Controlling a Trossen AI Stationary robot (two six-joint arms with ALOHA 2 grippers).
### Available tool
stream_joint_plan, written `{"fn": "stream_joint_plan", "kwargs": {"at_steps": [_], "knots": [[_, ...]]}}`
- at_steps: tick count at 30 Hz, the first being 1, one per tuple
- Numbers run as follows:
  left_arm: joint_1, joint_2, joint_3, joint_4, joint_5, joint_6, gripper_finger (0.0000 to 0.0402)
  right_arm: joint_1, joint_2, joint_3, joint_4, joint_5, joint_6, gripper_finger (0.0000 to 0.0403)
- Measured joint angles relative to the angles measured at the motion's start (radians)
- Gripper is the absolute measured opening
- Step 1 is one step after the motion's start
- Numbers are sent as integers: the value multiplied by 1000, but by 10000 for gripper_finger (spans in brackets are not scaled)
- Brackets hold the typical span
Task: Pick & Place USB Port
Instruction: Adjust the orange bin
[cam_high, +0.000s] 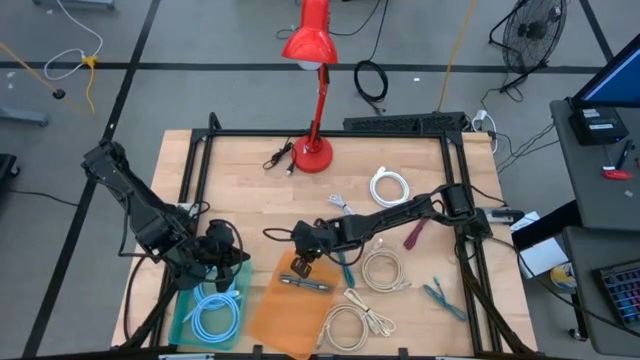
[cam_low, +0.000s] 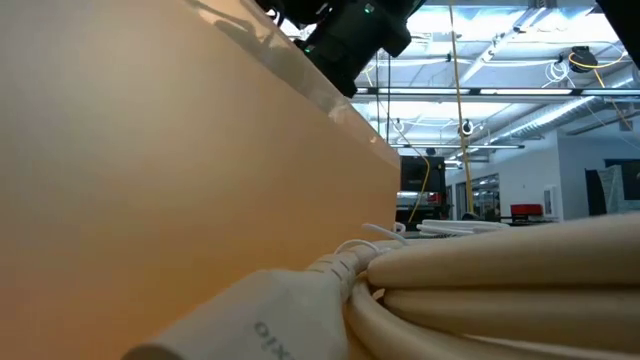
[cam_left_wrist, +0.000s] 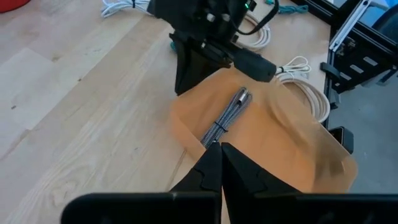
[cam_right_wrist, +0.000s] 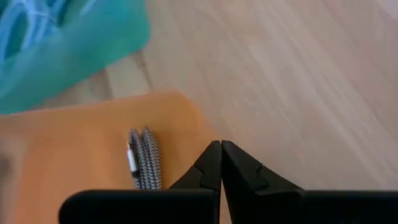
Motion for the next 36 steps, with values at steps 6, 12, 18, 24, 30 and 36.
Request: {"fn": "stream_joint_plan", "kwargs": {"at_steps": [6,12,18,24,30,36], "knots": [[0,0,0,0,-1,-4,5,1,0,0,22,-24,-7,0],[0,0,0,0,-2,-10,10,1,0,1,48,-50,-8,0],[0,0,0,0,-2,-10,4,1,0,1,74,-68,-1,0],[0,0,0,0,-3,-10,5,2,0,2,90,-99,3,0],[0,0,0,0,-12,-11,10,1,0,2,128,-105,-6,0],[0,0,0,-3,-12,-12,3,18,-71,3,40,-99,45,0]]}}
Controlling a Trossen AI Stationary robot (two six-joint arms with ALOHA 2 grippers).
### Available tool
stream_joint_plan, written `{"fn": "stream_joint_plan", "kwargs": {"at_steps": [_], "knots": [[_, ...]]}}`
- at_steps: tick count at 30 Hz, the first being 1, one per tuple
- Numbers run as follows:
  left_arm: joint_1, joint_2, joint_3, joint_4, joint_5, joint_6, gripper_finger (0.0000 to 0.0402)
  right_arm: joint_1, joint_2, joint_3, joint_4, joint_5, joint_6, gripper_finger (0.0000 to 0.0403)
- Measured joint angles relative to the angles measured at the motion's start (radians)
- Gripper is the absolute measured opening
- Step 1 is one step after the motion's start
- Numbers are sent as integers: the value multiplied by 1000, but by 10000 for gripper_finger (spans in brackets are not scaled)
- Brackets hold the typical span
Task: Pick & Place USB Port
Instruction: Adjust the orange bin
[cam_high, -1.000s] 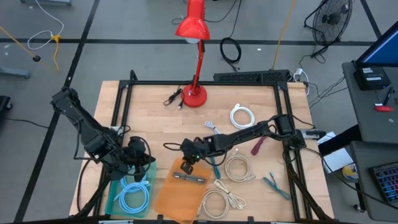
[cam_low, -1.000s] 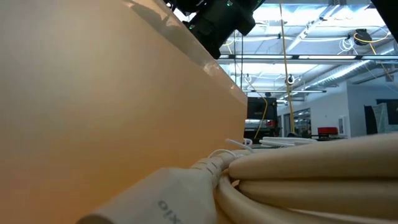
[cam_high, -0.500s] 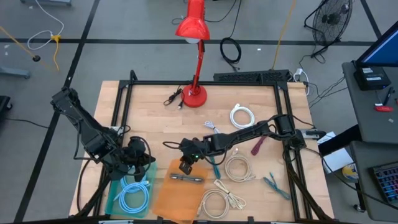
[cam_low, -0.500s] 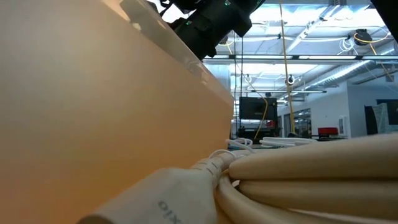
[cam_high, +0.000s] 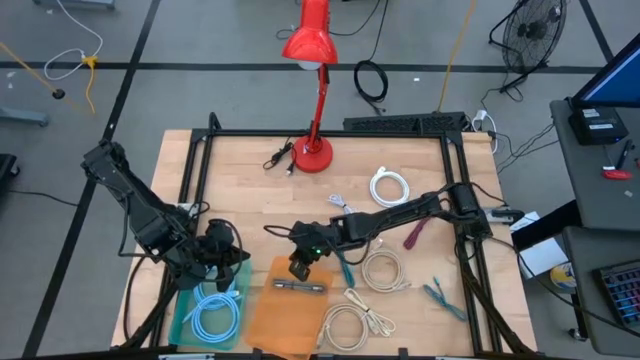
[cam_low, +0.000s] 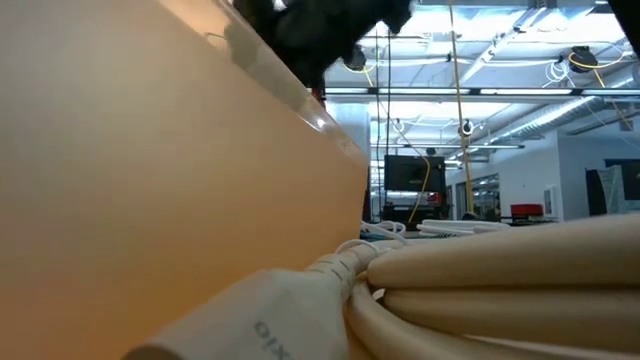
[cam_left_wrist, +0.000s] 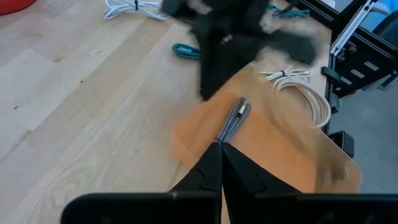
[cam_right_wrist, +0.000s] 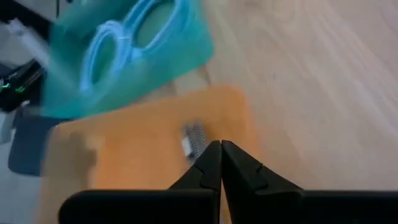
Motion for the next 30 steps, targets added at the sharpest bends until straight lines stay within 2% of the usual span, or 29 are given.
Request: {"fn": "stream_joint_plan", "kwargs": {"at_steps": [5,12,15,20,30], "knots": [[0,0,0,-20,-12,-1,10,39,-83,0,-118,39,-7,0],[-7,0,0,-20,-15,-3,9,149,-155,-2,-536,-9,92,0],[-8,0,0,-22,-15,-3,8,203,-147,-2,-612,-29,138,0],[-7,0,0,-22,-16,3,7,234,-105,-2,-579,51,168,0],[-8,0,0,-17,-8,-13,10,175,-1,-2,-430,51,105,0]]}}
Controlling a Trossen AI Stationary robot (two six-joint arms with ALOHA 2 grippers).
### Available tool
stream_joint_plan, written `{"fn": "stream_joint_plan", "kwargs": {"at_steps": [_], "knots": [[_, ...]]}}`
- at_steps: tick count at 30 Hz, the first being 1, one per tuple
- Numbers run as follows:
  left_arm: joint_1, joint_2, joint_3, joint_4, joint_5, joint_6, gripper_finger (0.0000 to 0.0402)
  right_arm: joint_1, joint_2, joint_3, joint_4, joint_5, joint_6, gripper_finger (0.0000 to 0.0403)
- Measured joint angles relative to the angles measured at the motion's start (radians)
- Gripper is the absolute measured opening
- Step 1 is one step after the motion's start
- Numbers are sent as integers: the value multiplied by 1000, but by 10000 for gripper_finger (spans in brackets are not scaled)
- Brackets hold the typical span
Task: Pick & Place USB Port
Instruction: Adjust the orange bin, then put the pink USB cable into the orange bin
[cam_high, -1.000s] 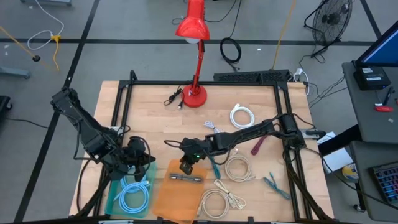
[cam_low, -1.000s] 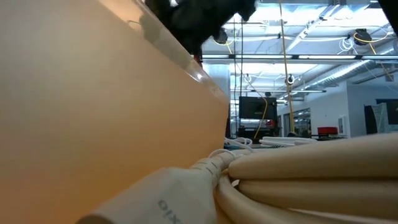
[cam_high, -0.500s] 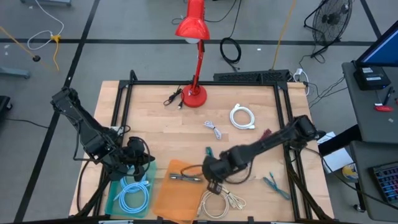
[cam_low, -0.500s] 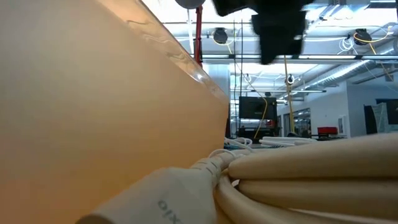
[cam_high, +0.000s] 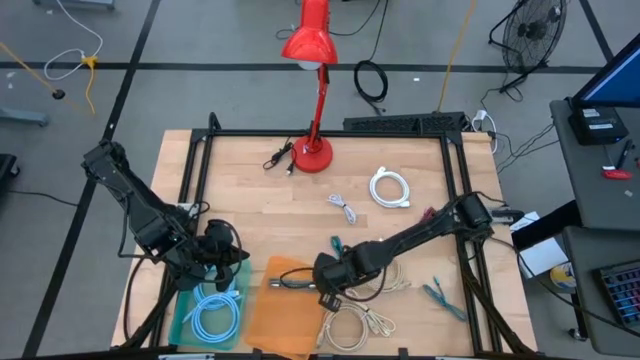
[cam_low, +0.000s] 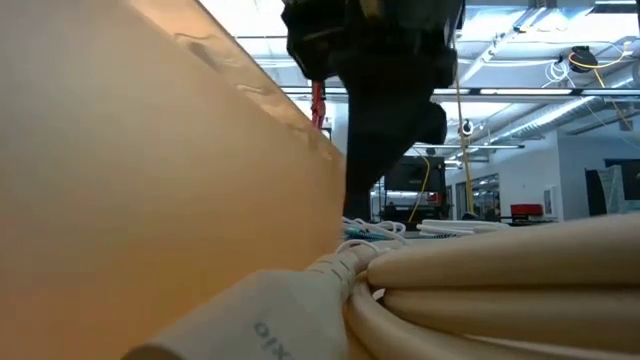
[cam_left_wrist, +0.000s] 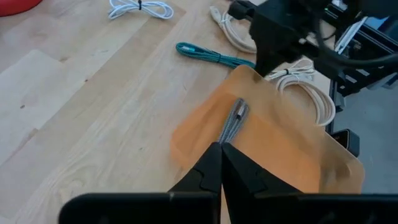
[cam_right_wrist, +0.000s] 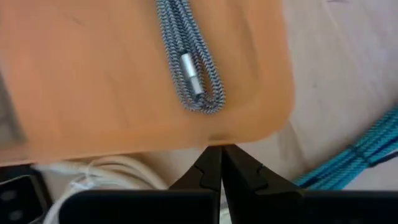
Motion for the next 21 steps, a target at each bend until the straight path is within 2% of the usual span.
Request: {"fn": "stream_joint_plan", "kwargs": {"at_steps": [9,14,17,21], "knots": [[-18,0,0,14,-7,-12,5,-64,7,0,122,46,-60,0],[-20,0,0,14,-11,-20,7,-82,7,0,177,11,-63,0],[-20,0,0,14,-12,-27,3,-81,7,0,151,11,-65,0],[-20,3,0,13,-15,-29,10,-68,-37,-1,85,88,-58,0]]}}
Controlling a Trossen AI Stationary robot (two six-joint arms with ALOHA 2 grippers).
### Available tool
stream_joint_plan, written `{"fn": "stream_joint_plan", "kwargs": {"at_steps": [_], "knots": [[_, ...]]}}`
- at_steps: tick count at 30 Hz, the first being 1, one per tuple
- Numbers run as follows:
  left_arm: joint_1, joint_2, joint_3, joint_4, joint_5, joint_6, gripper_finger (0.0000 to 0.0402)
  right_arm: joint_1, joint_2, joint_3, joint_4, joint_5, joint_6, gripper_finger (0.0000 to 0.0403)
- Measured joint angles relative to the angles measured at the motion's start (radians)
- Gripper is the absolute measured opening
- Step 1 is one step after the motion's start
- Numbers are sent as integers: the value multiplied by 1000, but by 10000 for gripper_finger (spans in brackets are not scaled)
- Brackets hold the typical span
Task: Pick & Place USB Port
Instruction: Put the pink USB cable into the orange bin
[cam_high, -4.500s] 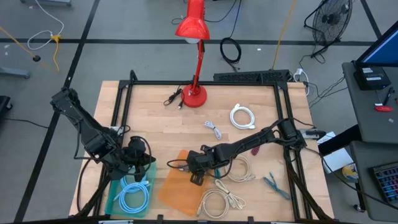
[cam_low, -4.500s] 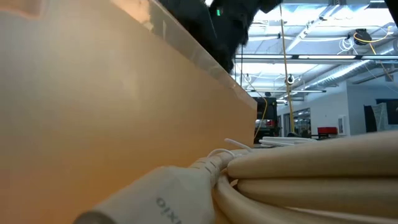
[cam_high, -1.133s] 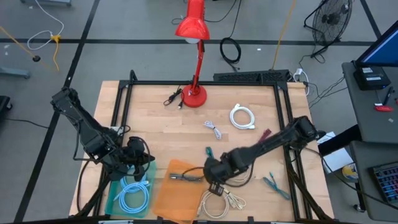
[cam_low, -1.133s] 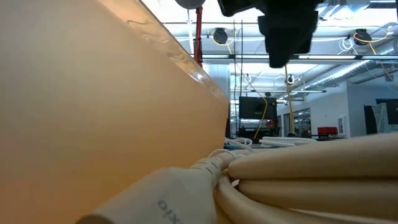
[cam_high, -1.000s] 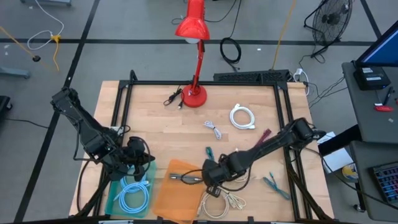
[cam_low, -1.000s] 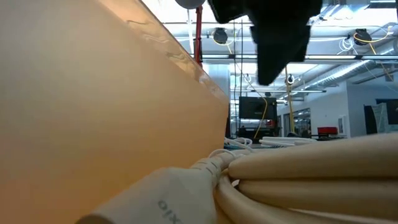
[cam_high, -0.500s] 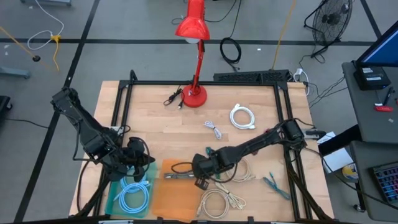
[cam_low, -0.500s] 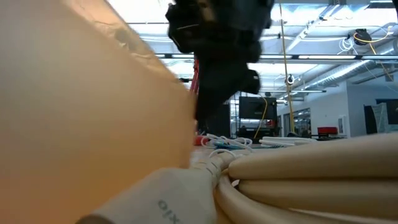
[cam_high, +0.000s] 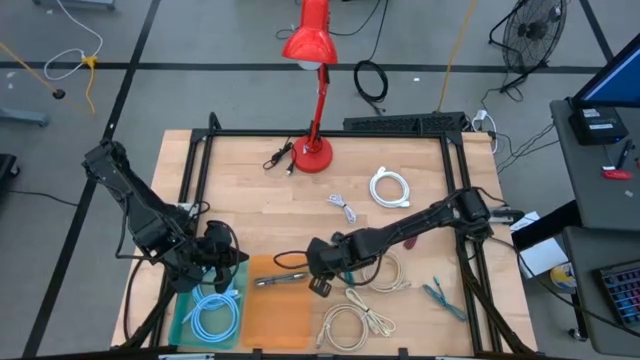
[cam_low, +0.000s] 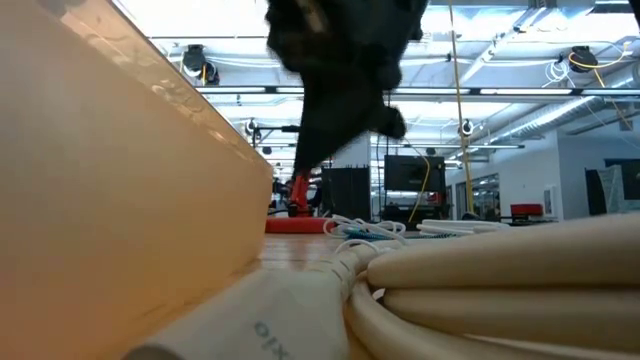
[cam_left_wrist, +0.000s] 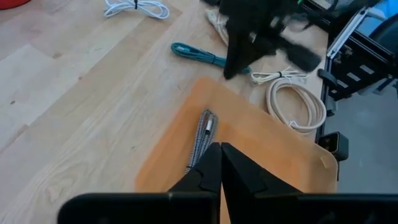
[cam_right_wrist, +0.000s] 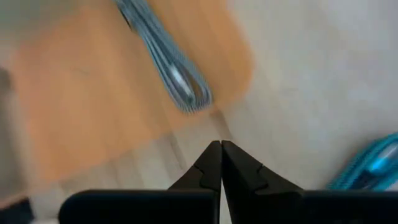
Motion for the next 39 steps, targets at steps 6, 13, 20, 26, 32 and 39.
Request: {"fn": "stream_joint_plan", "kwargs": {"at_steps": [6,13,20,26,32,39], "knots": [[0,19,0,7,-11,1,5,-24,-31,1,39,126,-28,0],[0,65,0,16,-2,-17,3,-114,-31,1,116,125,-86,0],[-10,95,0,19,16,-46,12,-159,-31,1,123,95,-97,0],[-18,95,0,19,15,-47,6,-114,-1,0,140,41,-62,0],[-18,95,0,17,8,-46,9,-55,30,0,156,41,-20,0],[-18,95,0,15,7,-41,12,-42,27,1,194,47,5,0]]}}
